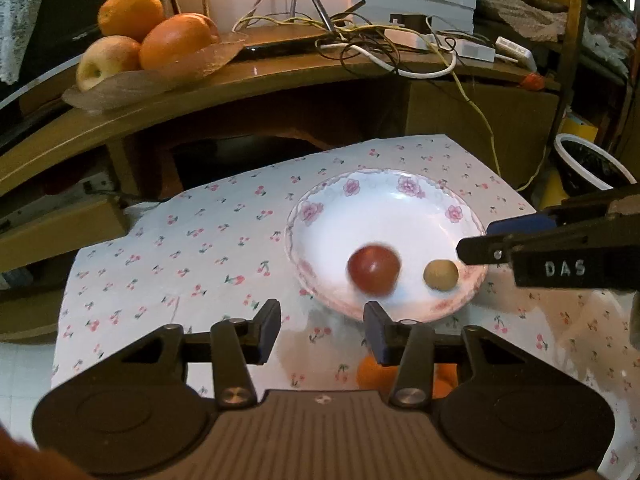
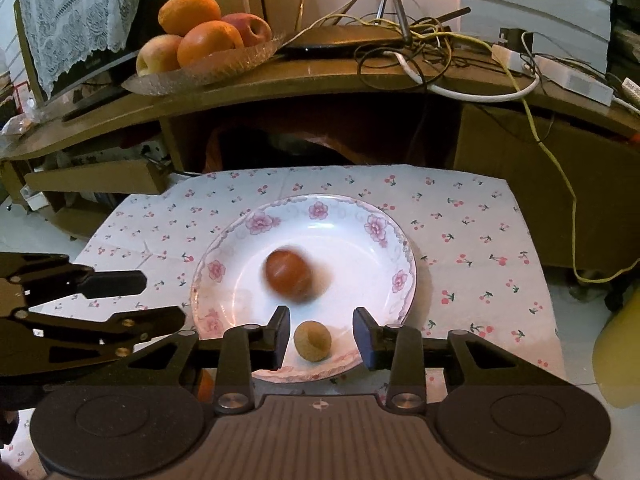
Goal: Organize fruits
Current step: 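Withdraw both tools from the plate back toward the loose fruit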
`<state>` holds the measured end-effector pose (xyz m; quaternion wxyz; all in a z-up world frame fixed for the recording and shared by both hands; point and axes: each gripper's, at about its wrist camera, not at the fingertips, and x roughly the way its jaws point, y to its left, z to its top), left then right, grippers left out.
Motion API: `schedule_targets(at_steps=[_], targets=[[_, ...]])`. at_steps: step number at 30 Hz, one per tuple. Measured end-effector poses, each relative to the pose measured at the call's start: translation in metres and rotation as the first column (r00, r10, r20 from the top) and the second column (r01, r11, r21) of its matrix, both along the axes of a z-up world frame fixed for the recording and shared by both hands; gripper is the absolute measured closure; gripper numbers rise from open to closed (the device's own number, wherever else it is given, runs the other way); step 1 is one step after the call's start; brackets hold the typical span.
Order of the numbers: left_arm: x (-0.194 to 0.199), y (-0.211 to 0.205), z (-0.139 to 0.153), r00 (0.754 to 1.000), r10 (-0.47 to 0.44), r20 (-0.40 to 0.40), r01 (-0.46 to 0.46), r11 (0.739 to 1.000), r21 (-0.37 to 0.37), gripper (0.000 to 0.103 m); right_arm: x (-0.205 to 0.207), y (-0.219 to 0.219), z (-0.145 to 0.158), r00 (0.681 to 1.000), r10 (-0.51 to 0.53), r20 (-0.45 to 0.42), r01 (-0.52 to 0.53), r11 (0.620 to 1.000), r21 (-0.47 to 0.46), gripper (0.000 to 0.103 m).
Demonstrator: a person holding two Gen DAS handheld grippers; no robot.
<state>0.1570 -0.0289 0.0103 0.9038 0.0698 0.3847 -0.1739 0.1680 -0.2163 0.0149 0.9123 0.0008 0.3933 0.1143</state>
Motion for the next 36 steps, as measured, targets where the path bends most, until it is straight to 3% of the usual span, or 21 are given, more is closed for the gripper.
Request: schedule_targets(at_steps=[12, 16, 20, 36], targets=[[-0.053, 0.019, 0.016, 1.0, 0.022, -0.008, -0.023, 0.999, -0.042, 0.051, -0.044, 0.0, 0.015, 1.0, -0.004, 0.002, 0.004, 1.0, 0.027, 0.062], [-0.069, 0.03, 0.009, 0.999, 0.029, -0.037, -0.032, 0.997, -0.067, 0.047, -0.068, 0.006, 0.015, 0.999, 0.024, -0.024, -0.024, 1.0, 0.01, 0.061], [-0.077, 0.031, -0.008, 0.998, 0.011, -0.063, -0.012, 1.0, -0.026, 0.047, -0.088, 0.012, 0.008, 0.998, 0.049, -0.049, -0.05, 0.999, -0.011, 0.059], [-0.077, 0.031, -0.048, 0.992, -0.056, -0.114, 0.062, 0.997, 0.052, 0.048, -0.062, 0.023, -0.028, 0.988, 0.116, -0.1, -0.124, 0.989, -0.076, 0.057]])
